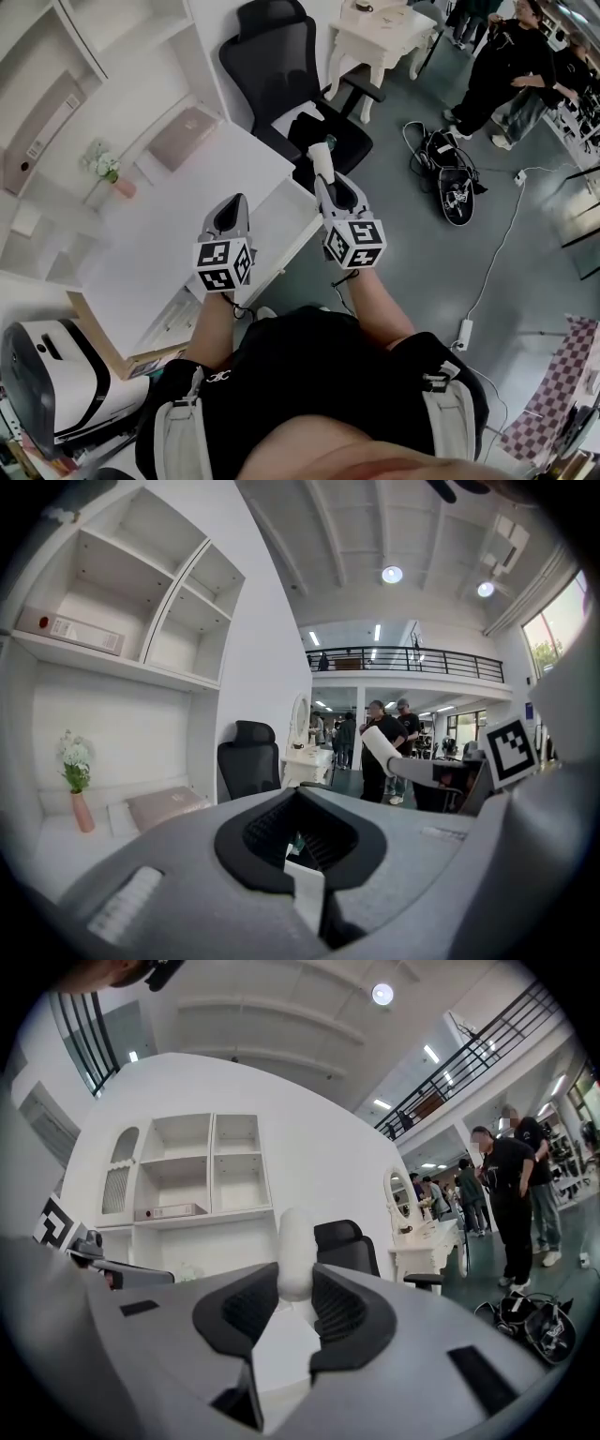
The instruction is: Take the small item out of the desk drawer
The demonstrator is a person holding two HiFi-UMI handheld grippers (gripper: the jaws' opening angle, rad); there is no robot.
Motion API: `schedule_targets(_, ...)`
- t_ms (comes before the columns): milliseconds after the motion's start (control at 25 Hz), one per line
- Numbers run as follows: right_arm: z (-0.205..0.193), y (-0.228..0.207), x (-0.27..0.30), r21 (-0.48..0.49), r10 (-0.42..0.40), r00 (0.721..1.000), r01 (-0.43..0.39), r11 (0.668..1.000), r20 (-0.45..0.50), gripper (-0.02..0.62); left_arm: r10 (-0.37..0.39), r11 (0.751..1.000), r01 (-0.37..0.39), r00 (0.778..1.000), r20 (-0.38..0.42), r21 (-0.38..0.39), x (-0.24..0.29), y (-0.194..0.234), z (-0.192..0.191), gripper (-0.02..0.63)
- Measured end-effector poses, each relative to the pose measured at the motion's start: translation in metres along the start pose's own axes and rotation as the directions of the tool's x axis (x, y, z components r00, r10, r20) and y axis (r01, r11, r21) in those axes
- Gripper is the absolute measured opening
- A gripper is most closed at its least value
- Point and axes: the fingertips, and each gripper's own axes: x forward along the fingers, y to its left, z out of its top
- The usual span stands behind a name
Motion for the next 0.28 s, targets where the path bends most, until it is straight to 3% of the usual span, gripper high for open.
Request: schedule_targets(280,-0.0029,0.0083,0.0022,0.009,0.02,1.0,-0.02,1.0,-0.007,0.107,0.006,1.0,-0.006,1.0,0.004,-0.004,-0.0026,0.0059,0.001,0.014)
